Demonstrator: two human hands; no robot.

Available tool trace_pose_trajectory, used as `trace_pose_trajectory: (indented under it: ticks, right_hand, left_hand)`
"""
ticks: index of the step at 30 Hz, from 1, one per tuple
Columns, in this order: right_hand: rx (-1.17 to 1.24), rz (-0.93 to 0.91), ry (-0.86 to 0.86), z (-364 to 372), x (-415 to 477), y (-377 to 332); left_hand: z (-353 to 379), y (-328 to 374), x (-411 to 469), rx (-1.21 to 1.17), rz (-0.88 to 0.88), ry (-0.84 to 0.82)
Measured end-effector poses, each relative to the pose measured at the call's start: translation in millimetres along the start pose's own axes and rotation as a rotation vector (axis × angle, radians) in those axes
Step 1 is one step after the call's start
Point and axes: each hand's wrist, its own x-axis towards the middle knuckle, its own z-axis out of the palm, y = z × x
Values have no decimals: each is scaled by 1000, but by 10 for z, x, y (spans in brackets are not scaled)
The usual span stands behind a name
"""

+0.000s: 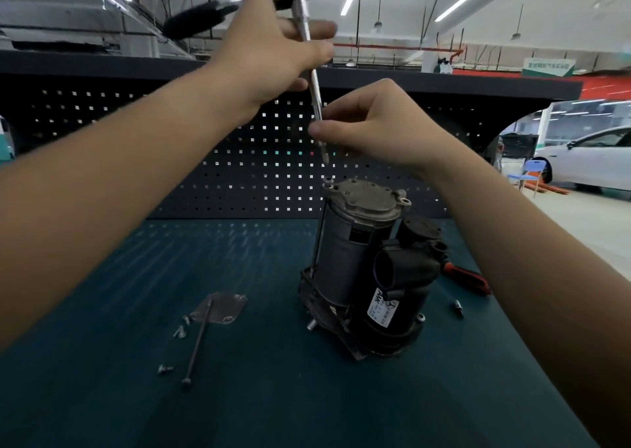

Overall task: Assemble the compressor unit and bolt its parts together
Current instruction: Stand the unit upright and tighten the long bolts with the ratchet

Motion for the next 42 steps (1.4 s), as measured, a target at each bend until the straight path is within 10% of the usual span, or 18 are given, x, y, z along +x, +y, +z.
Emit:
trace_pose_trajectory:
  ticks: [13,42]
  right_hand:
    - [293,58,189,118,-90,301]
    - [561,166,75,256,-106,427]
  left_hand:
    - [-200,-1,184,651,153,-99]
    - [-239,-110,229,671,343,-166]
